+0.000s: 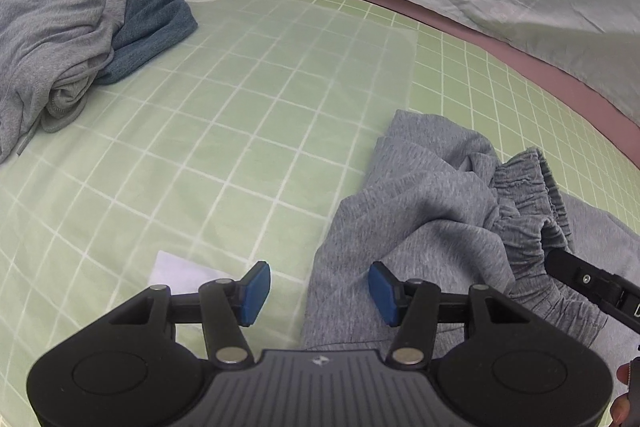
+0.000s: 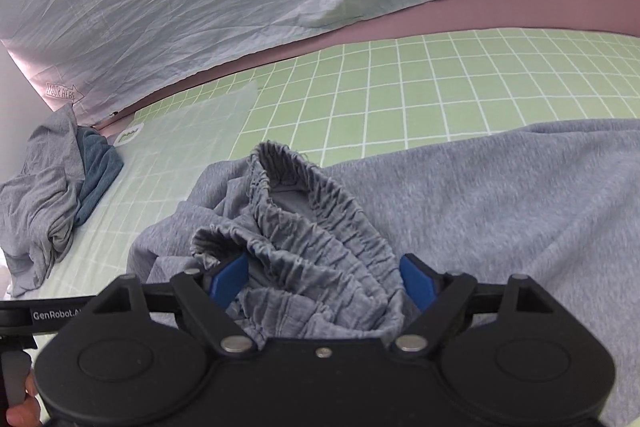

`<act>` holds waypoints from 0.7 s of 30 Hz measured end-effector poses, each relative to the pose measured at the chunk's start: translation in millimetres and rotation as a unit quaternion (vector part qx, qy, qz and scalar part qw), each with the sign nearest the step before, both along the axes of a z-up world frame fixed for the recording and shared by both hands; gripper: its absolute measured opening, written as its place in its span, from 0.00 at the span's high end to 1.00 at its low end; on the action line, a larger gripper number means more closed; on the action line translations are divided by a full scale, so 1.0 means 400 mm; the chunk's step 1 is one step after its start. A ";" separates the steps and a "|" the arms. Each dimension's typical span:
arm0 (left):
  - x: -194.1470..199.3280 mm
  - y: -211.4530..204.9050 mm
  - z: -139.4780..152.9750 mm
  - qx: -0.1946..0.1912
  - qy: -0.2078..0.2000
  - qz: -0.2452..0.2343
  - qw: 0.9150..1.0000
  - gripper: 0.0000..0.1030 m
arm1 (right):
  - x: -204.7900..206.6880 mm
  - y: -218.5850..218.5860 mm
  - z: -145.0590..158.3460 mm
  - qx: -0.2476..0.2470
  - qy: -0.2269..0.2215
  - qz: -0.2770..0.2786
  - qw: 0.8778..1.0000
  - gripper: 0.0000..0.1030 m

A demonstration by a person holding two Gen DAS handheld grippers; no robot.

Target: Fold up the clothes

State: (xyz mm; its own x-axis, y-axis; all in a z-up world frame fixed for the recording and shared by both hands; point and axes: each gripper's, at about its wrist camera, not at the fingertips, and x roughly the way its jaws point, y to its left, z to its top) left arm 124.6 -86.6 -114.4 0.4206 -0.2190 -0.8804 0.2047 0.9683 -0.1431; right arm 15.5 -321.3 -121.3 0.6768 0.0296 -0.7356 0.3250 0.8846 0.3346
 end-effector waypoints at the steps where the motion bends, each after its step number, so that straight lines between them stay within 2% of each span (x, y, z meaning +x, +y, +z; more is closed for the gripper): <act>1: 0.000 0.002 -0.003 -0.002 0.002 0.003 1.000 0.46 | -0.005 -0.007 -0.001 0.011 -0.002 -0.002 1.000 0.19; 3: 0.003 0.005 -0.006 -0.006 0.006 0.006 1.000 0.46 | -0.015 -0.018 -0.001 0.028 -0.007 -0.002 1.000 0.19; 7: 0.009 0.006 -0.007 -0.008 0.009 0.010 1.000 0.46 | -0.034 -0.025 -0.011 0.026 0.002 -0.008 1.000 0.18; 12: 0.009 0.002 -0.011 -0.004 0.010 0.009 1.000 0.45 | -0.049 -0.019 -0.025 0.059 0.004 -0.002 0.998 0.18; 17: 0.003 0.002 -0.011 0.001 0.008 0.005 1.000 0.45 | -0.002 0.027 -0.032 -0.005 0.020 0.037 0.999 0.19; 19: 0.000 0.004 -0.009 0.001 0.006 0.005 1.000 0.45 | 0.005 0.031 -0.025 -0.024 0.015 0.034 0.999 0.42; 21: -0.002 0.006 -0.003 -0.002 0.005 0.005 1.000 0.45 | -0.006 0.015 -0.009 -0.016 0.003 0.031 0.999 0.75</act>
